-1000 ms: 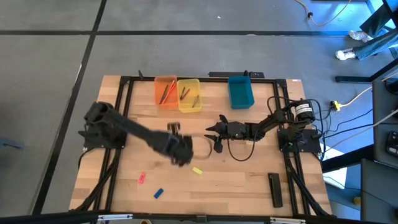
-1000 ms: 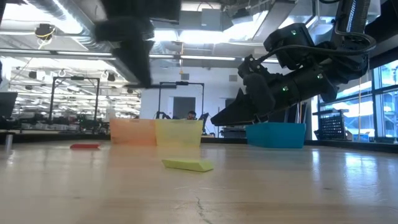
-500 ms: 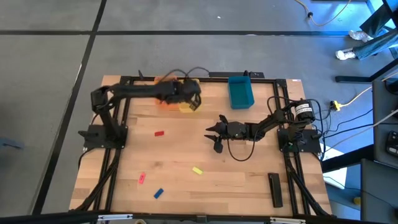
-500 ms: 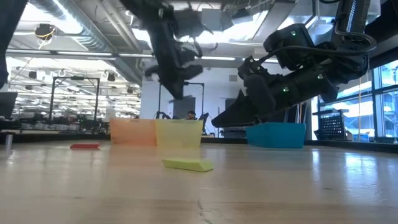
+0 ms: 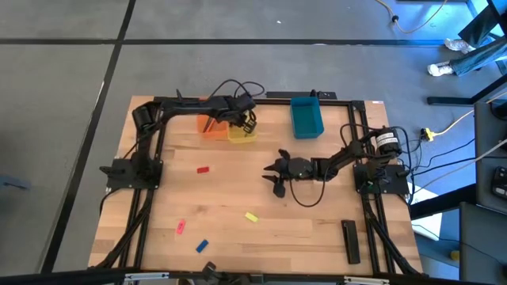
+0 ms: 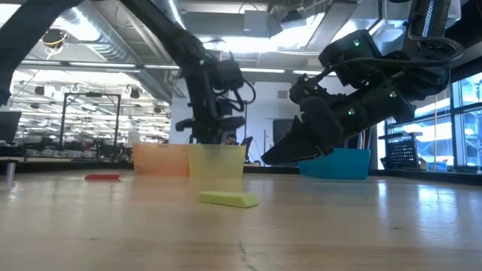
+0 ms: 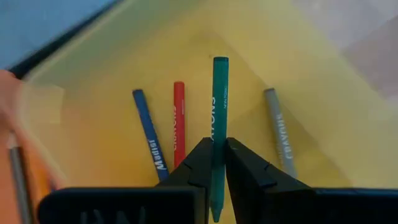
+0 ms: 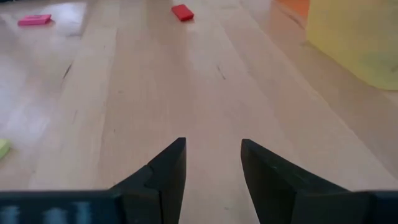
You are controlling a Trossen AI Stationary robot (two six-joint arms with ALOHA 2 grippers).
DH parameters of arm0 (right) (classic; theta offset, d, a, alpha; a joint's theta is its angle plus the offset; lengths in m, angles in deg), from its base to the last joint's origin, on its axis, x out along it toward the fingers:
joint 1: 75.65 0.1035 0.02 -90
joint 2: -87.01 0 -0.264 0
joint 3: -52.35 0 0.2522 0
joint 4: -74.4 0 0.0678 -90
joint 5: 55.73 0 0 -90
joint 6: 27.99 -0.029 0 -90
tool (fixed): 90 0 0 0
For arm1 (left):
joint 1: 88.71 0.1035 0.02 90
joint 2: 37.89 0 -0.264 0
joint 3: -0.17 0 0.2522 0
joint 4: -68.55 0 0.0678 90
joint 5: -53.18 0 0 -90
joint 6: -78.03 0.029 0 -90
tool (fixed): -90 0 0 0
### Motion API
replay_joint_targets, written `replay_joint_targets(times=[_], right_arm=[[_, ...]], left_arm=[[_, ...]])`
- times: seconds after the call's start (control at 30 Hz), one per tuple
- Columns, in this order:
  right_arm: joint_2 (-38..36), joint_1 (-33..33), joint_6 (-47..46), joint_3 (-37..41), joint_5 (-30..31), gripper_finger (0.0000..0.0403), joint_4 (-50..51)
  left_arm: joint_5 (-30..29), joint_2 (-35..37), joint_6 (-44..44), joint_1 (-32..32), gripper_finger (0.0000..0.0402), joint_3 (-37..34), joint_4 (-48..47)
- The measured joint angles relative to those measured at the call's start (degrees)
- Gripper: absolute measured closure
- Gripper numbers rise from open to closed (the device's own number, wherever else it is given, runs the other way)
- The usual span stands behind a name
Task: Sort crayons/erasers/pens/pencils in bins
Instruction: Put the green crayon into the yellow bin, then put the yellow eraser into the blue bin
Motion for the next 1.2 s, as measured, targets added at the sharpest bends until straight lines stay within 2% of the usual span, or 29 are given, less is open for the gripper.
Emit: replay_joint_targets(times=[0.37,0.57,0.7,0.8,0.93,1.03,1.2], right_arm=[[0.0,2.09,-0.45,0.0,0.0,0.0246,1.85],[0.0,3.8,-4.97,0.0,-1.0,0.0246,-0.97],[0.01,5.74,-9.12,-0.73,-2.45,0.0246,-3.14],[0.02,8.74,-8.99,-3.59,-3.3,0.0246,-1.01],[0.1,14.06,-5.49,-10.63,-3.49,0.0246,11.43],[0.88,17.64,-0.61,-16.68,-0.26,0.0246,20.99],[3.28,21.52,7.84,-24.22,2.4,0.0235,28.43]], left_arm=[[0.57,-1.76,0.17,-0.33,0.0305,0.49,-0.09],[-0.32,-0.68,4.43,-2.93,0.0292,6.97,-9.88],[-6.87,3.5,7.33,-8.35,0.0293,12.67,-14.12],[-9.33,7.39,10.01,-13.58,0.0293,15.05,-15.33],[-9.9,11.74,10.61,-21.36,0.0292,15.04,-18.72],[-10.74,13.85,9.12,-27.38,0.0294,13.01,-19.7],[-10.91,14.57,6.31,-37.12,0.0292,7.52,-19.48]])
